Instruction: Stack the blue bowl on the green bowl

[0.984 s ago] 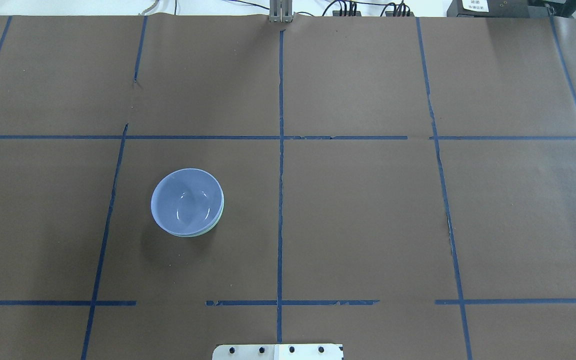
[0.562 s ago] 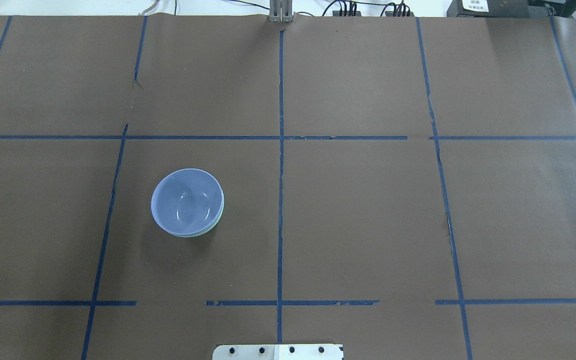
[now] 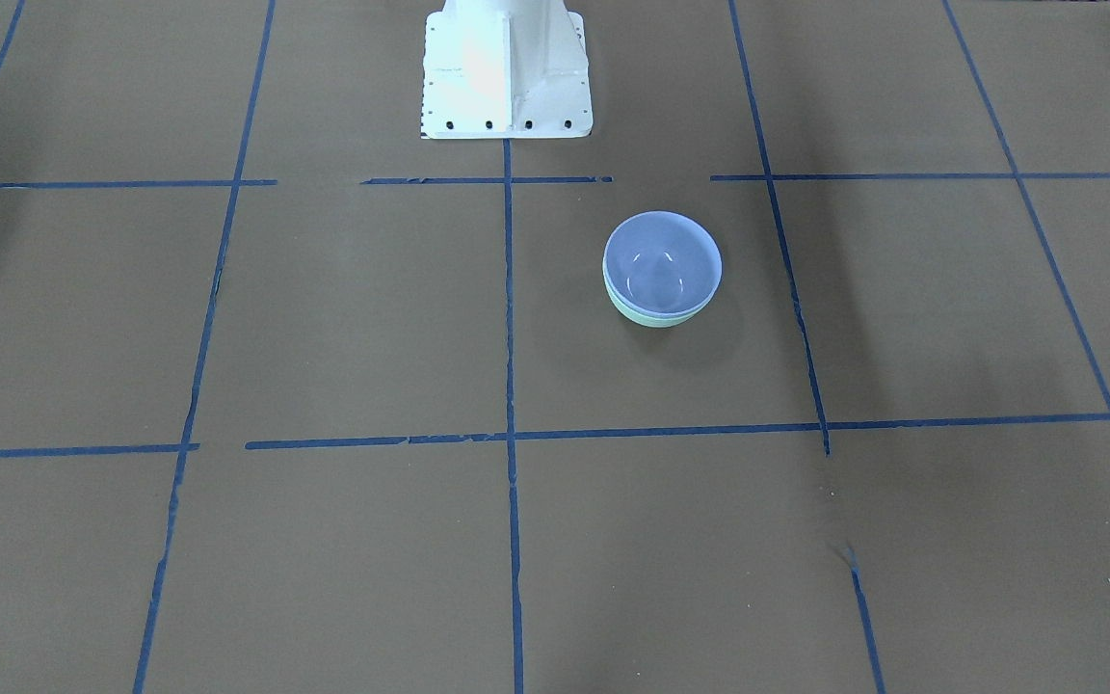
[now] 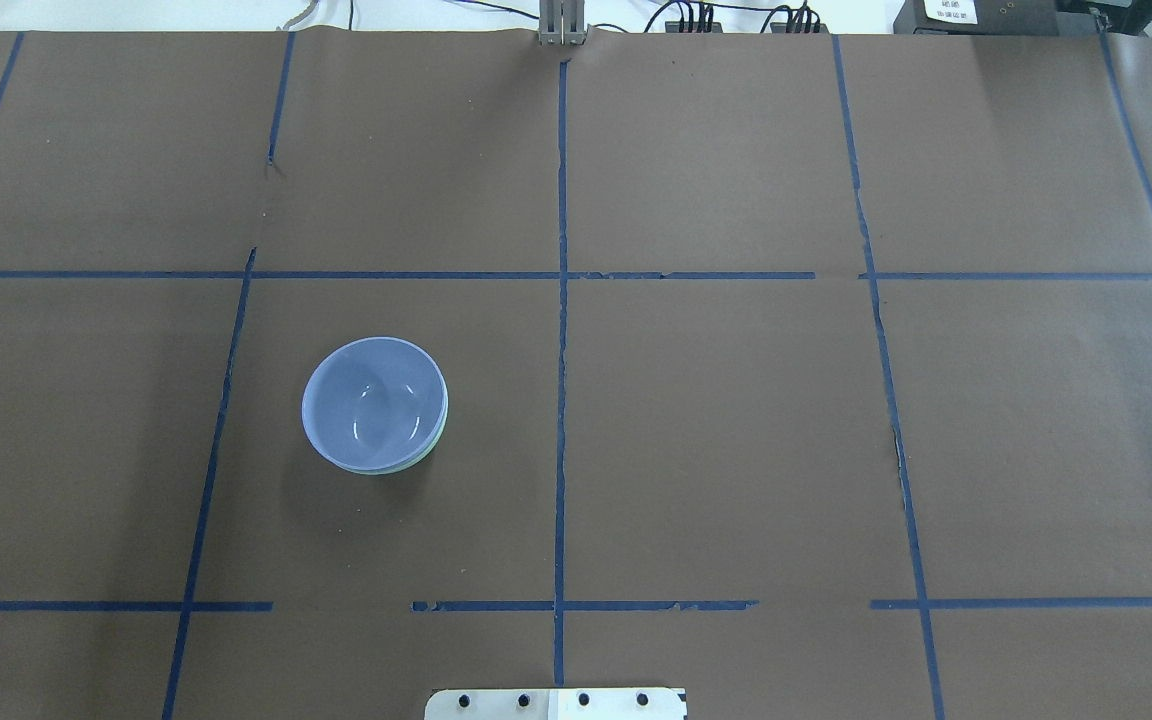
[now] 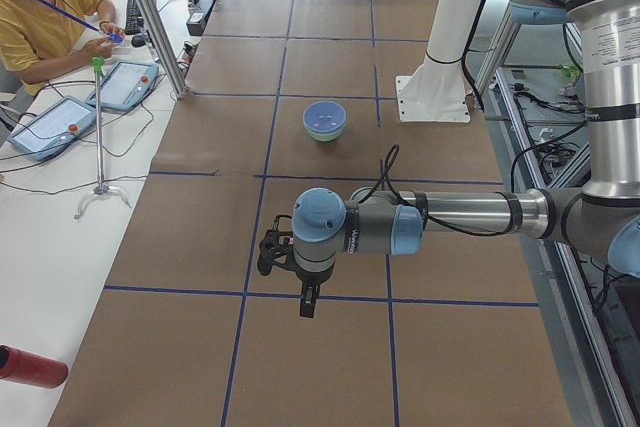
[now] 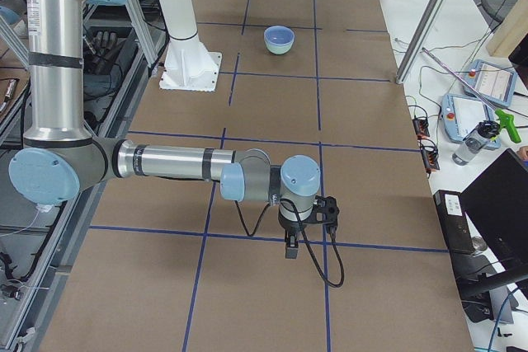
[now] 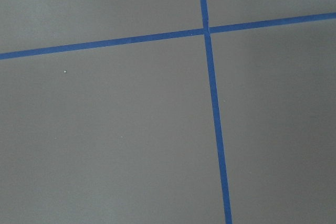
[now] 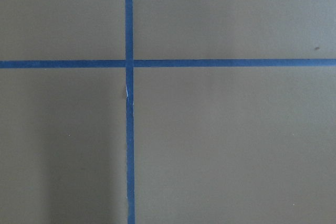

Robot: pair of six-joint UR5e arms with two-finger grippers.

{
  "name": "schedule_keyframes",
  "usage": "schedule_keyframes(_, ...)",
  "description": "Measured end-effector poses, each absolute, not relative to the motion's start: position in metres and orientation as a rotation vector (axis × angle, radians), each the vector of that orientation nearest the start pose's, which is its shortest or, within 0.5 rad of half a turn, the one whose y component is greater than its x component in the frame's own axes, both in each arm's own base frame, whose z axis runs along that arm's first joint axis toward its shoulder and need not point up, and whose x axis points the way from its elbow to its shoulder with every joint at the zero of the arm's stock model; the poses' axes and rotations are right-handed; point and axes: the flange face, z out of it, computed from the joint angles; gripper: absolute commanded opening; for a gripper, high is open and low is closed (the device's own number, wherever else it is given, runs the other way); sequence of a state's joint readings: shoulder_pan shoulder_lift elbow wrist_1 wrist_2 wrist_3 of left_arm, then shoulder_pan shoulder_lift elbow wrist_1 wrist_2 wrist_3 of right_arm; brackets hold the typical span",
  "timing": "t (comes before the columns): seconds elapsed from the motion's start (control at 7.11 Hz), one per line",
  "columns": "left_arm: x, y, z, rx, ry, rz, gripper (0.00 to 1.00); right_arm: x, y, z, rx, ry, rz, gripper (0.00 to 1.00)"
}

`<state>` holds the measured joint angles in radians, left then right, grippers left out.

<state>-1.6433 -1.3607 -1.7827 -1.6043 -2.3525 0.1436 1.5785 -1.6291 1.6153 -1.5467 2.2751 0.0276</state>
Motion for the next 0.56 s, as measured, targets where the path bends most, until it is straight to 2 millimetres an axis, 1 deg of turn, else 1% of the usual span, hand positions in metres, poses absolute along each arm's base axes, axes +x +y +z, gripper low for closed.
schedule_keyframes(0.28, -0.0922, -0.4005, 0.6447, 0.121, 0.776, 0.085, 1.0, 0.0723, -0.4674, 0.667, 0.003, -0.706, 0.03, 1.0)
schedule_keyframes(0.56, -0.0921, -0.4019, 0.6398, 0.132, 0.776, 0.09, 1.0, 0.0724, -0.4674, 0.667, 0.003, -0.705, 0.03, 1.0)
